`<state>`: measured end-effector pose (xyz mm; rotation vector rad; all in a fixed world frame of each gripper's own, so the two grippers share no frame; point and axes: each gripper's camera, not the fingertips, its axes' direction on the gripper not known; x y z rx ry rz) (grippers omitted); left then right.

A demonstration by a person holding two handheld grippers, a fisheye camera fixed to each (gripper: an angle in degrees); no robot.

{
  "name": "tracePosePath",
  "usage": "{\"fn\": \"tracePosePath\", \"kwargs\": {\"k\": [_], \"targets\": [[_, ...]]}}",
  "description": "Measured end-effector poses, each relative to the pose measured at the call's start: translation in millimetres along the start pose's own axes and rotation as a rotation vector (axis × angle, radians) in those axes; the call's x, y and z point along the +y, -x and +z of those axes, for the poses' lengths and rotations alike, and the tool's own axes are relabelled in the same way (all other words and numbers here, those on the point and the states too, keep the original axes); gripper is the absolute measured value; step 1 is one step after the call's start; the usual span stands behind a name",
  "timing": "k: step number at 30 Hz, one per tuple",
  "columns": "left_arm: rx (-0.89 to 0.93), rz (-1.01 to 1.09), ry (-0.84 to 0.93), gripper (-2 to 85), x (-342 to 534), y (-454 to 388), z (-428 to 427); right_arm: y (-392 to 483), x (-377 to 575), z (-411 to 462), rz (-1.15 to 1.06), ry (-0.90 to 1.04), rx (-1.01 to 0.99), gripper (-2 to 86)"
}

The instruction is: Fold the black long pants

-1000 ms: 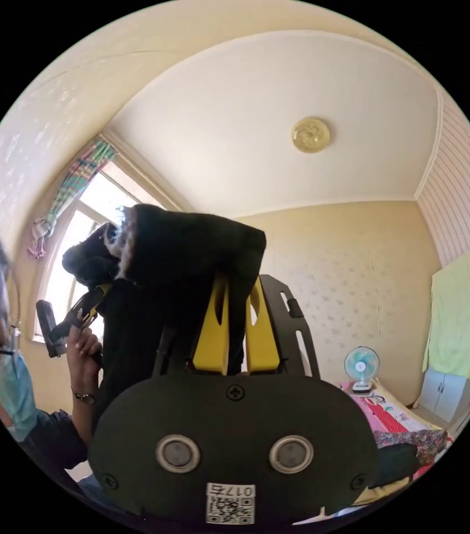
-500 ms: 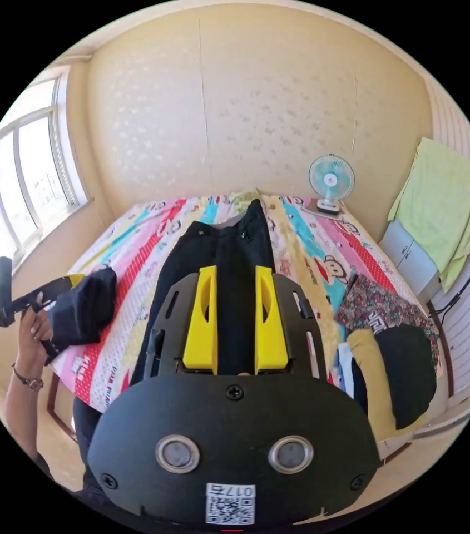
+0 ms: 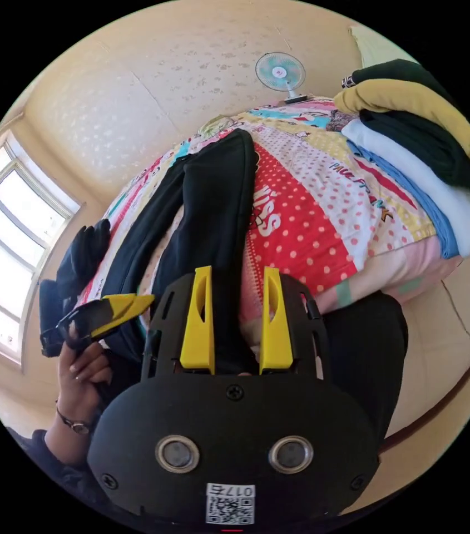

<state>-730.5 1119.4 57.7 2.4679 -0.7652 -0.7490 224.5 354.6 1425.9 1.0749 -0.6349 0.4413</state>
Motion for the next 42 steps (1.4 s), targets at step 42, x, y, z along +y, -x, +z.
{"fn": "tracePosePath", "kwargs": {"k": [42], "targets": [[0.1, 0.097, -0.098, 15.6, -82.3, -5.4, -116.6, -75.3, -54.2, -42.8, -0.356, 0.262, -0.516, 0.3]]}}
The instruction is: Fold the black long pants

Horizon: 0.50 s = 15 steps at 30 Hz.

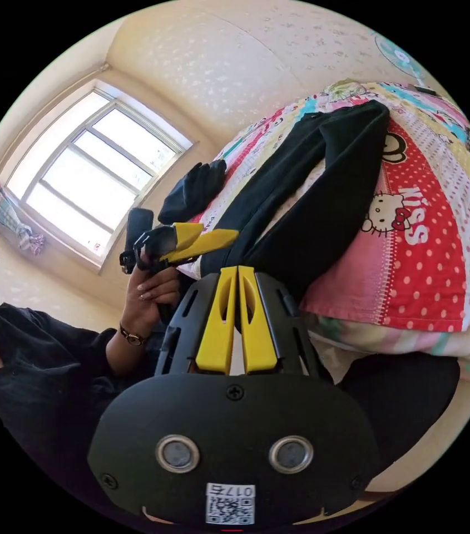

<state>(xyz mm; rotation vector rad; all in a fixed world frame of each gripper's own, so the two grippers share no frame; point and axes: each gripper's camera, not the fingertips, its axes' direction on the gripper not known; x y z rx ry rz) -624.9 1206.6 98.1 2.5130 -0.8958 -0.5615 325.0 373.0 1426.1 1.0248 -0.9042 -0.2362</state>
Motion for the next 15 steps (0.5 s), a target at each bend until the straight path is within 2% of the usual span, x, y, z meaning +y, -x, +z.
{"fn": "tracePosePath", "kwargs": {"k": [4, 5, 6, 7, 8, 9, 10, 12, 15], "targets": [[0.008, -0.033, 0.039, 14.8, 5.8, 17.3, 18.9, 3.9, -4.0, 14.5, -0.049, 0.028, -0.048, 0.3], [0.026, -0.037, 0.043, 14.0, 6.9, 20.3, 22.2, 5.0, -4.3, 16.2, -0.081, 0.04, -0.134, 0.4], [0.074, -0.04, 0.057, 11.6, 8.6, 25.3, 30.2, 7.9, -4.7, 20.9, -0.139, 0.054, -0.341, 0.5], [0.179, -0.042, 0.046, 8.4, 9.7, 30.1, 35.3, 10.0, -6.1, 28.9, -0.128, 0.08, -0.347, 0.6], [0.218, -0.043, 0.049, 7.0, 10.0, 32.1, 38.5, 11.0, -6.5, 33.2, -0.106, 0.091, -0.267, 0.8], [0.255, -0.032, 0.064, 4.1, 10.1, 33.8, 45.2, 12.7, -7.7, 42.4, -0.076, 0.151, -0.079, 1.0], [0.206, -0.048, 0.088, 4.7, 10.5, 35.7, 50.9, 15.5, -8.5, 50.6, -0.099, 0.256, 0.047, 1.3], [0.082, -0.062, 0.115, 6.8, 12.9, 36.3, 54.6, 17.9, -8.2, 49.7, -0.112, 0.339, 0.154, 2.3], [0.031, -0.015, 0.117, 8.5, 13.7, 33.4, 53.1, 11.2, -6.9, 26.7, 0.012, 0.259, 0.363, 8.3]]}}
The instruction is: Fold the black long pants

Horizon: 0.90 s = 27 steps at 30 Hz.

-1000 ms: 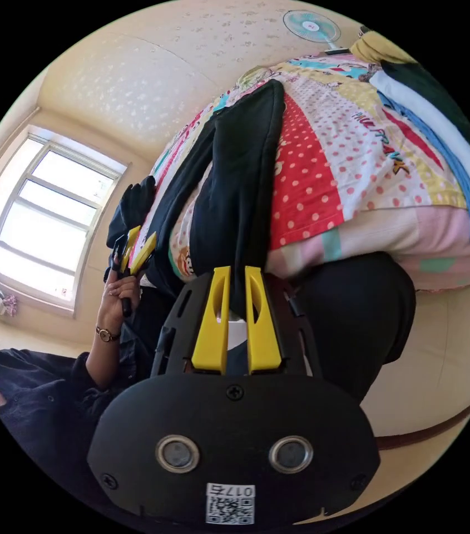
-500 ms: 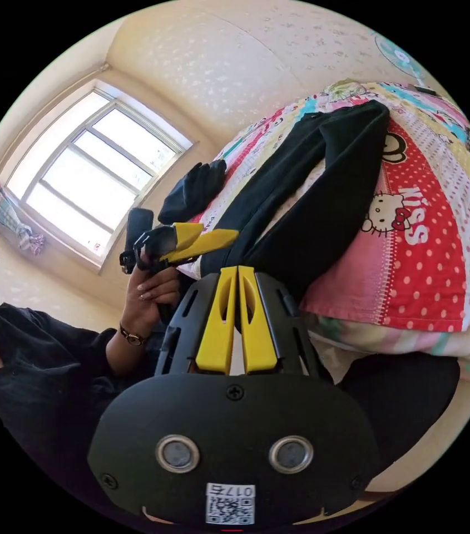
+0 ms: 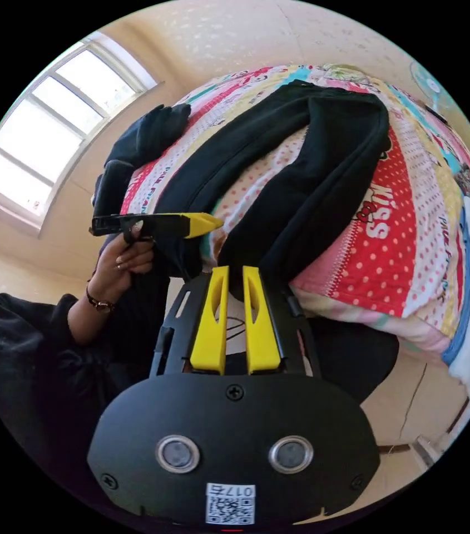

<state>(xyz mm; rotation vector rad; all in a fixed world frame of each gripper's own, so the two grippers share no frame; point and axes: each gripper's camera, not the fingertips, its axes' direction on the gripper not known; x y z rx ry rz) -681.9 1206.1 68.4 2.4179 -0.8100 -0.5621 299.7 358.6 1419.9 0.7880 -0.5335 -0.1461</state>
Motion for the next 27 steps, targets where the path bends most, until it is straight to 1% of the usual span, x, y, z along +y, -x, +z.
{"fn": "tracePosePath", "kwargs": {"k": [1, 3, 5, 6, 7, 8, 9, 10, 11, 13, 15, 17, 19, 21, 22, 24, 26, 27], "targets": [[-0.014, 0.01, -0.009, 8.6, -0.1, -0.6, -1.5, -9.1, 3.0, -4.2, 0.092, -0.014, 0.053, 10.6], [-0.041, 0.018, -0.024, 8.9, 0.1, -1.7, -3.1, -18.5, 7.3, -1.2, 0.148, -0.013, 0.064, 11.9], [-0.037, 0.025, -0.034, 9.9, 0.7, -2.8, -3.4, -26.5, 7.8, 14.4, 0.163, 0.032, 0.012, 12.0], [-0.016, 0.03, -0.04, 10.0, 1.5, -3.6, -3.1, -31.1, 6.6, 29.8, 0.171, 0.094, -0.018, 11.8], [0.006, 0.038, -0.042, 10.1, 2.3, -4.6, -2.6, -34.5, 6.8, 44.4, 0.189, 0.156, -0.005, 10.5], [0.012, 0.039, -0.041, 10.2, 2.7, -5.3, -2.3, -35.3, 7.9, 49.5, 0.198, 0.17, 0.01, 9.9], [0.009, 0.04, -0.037, 10.4, 3.6, -7.0, -1.9, -35.0, 10.8, 55.9, 0.204, 0.175, 0.022, 5.9], [0.002, 0.045, -0.028, 10.7, 4.2, -9.8, -2.0, -32.8, 13.3, 58.2, 0.188, 0.17, -0.003, 3.3], [0.001, 0.048, -0.024, 11.0, 4.3, -11.5, -2.3, -31.5, 14.0, 57.8, 0.172, 0.161, -0.032, 2.7], [0.037, 0.066, -0.023, 12.1, 3.4, -21.1, -7.6, -24.7, 14.1, 43.2, 0.078, 0.063, -0.203, 1.5], [0.058, 0.093, -0.042, 12.4, 2.4, -30.7, -14.7, -16.6, 12.2, 25.9, -0.021, -0.032, -0.318, 1.6], [0.029, 0.099, -0.06, 12.4, 2.2, -36.7, -21.6, -18.1, 9.7, 14.5, 0.018, -0.079, -0.253, 2.4], [-0.013, 0.098, -0.07, 12.4, 3.1, -36.4, -26.9, -24.5, 6.3, 17.7, 0.091, -0.016, -0.052, 6.4], [-0.015, 0.079, -0.063, 12.5, 3.7, -31.0, -27.7, -26.2, 3.1, 33.2, 0.097, 0.057, 0.047, 9.4], [0.001, 0.066, -0.06, 12.5, 3.8, -27.2, -27.5, -24.4, 0.6, 46.6, 0.07, 0.08, 0.075, 9.5], [0.022, 0.059, -0.054, 12.5, 3.6, -24.3, -27.1, -20.9, -3.6, 67.6, 0.038, 0.107, 0.049, 6.4], [0.012, 0.059, -0.04, 12.9, 2.8, -26.0, -27.5, -15.5, -9.1, 79.4, 0.044, 0.14, -0.04, 4.3], [0.004, 0.055, -0.029, 13.9, 2.1, -29.3, -29.9, -4.8, -12.0, 74.5, 0.022, 0.114, -0.09, 3.7]]}}
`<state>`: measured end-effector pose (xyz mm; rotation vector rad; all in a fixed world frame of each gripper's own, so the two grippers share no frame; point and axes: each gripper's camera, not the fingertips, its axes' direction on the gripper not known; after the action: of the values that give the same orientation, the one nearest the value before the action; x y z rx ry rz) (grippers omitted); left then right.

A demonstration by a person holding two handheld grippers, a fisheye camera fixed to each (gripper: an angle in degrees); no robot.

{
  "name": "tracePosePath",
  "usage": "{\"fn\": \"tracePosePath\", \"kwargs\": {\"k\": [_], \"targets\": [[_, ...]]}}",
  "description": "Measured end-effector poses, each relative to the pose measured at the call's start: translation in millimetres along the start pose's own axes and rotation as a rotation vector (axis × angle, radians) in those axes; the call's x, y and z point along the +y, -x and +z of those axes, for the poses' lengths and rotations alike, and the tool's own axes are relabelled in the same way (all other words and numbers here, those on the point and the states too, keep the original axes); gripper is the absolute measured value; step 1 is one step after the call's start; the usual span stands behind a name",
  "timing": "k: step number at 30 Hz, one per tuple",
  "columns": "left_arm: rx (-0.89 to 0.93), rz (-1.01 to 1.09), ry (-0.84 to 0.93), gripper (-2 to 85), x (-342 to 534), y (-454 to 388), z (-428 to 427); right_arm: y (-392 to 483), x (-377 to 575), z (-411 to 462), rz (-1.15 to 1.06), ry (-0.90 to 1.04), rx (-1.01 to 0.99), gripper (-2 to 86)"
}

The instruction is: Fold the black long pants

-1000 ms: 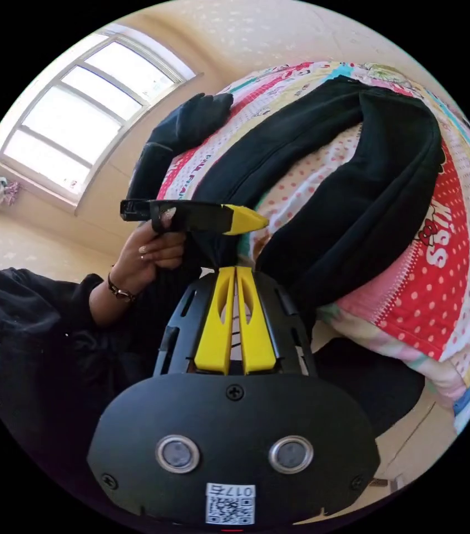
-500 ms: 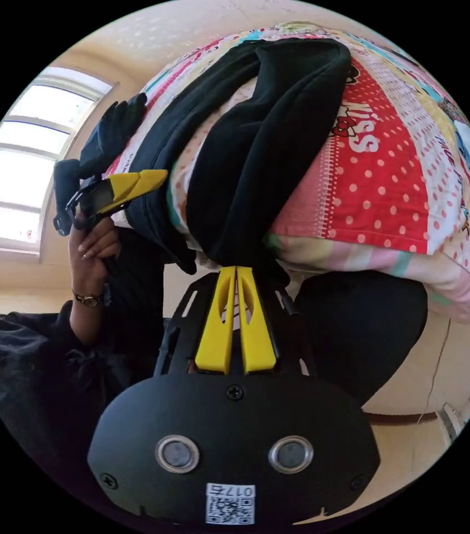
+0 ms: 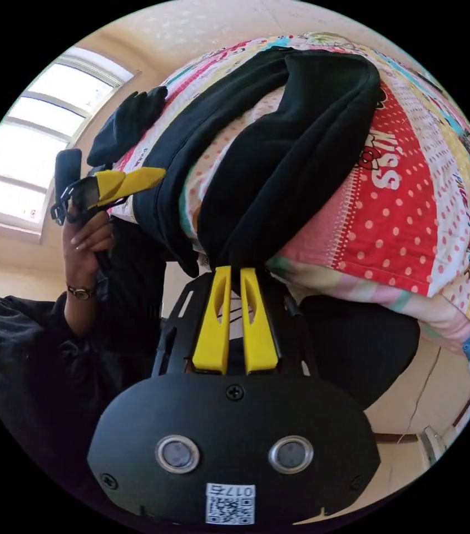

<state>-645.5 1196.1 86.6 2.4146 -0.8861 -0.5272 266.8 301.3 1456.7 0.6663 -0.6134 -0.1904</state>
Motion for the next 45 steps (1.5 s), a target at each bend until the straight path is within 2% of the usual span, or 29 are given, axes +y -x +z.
{"fn": "tracePosePath", "kwargs": {"k": [4, 6, 7, 9, 11, 13, 18, 22, 26, 28, 30, 35, 37, 41, 43, 45], "targets": [[0.055, 0.025, -0.062, 16.4, -4.7, -25.7, -28.6, 63.3, -12.4, -21.1, -0.247, -0.13, 0.0, 2.7], [-0.04, 0.001, -0.062, 16.8, -8.3, -30.5, -35.8, 82.1, -23.6, -14.9, -0.337, -0.131, 0.016, 2.5], [-0.124, -0.01, -0.053, 17.0, -10.3, -29.4, -35.4, 88.3, -33.0, -6.3, -0.354, -0.102, 0.024, 2.4], [-0.177, -0.051, 0.013, 17.3, -12.4, -18.9, -25.1, 93.3, -44.7, 6.2, -0.349, -0.074, 0.023, 2.2], [-0.077, -0.081, 0.094, 16.8, -13.9, -4.3, -9.0, 100.1, -49.1, 13.9, -0.371, -0.087, 0.021, 2.1], [0.063, -0.109, 0.103, 14.4, -11.9, 10.1, 4.0, 106.8, -51.9, 18.9, -0.403, -0.109, -0.002, 1.9], [0.064, -0.093, 0.093, 7.0, -16.8, 9.1, 4.2, 112.1, -59.9, 21.4, -0.48, -0.04, 0.018, 2.1], [0.062, -0.061, 0.102, 4.5, -20.0, -3.1, 7.3, 82.9, -87.3, -8.6, -0.581, 0.142, -0.121, 2.3], [-0.013, -0.012, 0.127, 4.5, -24.2, -19.2, 7.3, 28.0, -171.8, -60.2, -0.272, -0.04, 0.117, 6.4], [-0.015, -0.007, 0.121, 4.5, -25.7, -24.5, 4.5, -16.5, -240.3, -87.4, -0.028, -0.192, 0.13, 10.4], [0.002, -0.015, 0.117, 4.5, -26.1, -25.6, 2.6, -45.7, -288.5, -92.0, 0.112, -0.257, 0.139, 11.8], [0.027, -0.03, 0.105, 4.6, -28.3, -27.1, -10.1, -91.4, -385.5, -63.0, 0.336, -0.226, 0.394, 10.8], [0.057, -0.033, 0.087, 4.5, -29.7, -26.5, -23.1, -107.7, -406.9, -48.6, 0.446, -0.187, 0.475, 6.2], [0.094, -0.06, 0.077, 4.0, -24.4, -18.1, -46.5, -82.9, -436.0, -46.4, 0.384, -0.265, 0.384, 1.9], [0.142, -0.093, 0.053, 3.7, -20.0, -9.3, -67.9, -26.2, -467.4, -41.2, 0.235, -0.298, 0.438, 1.3], [0.164, -0.112, 0.038, 3.5, -16.6, -4.6, -87.8, 20.7, -485.8, -39.2, 0.126, -0.364, 0.411, 1.2]]}}
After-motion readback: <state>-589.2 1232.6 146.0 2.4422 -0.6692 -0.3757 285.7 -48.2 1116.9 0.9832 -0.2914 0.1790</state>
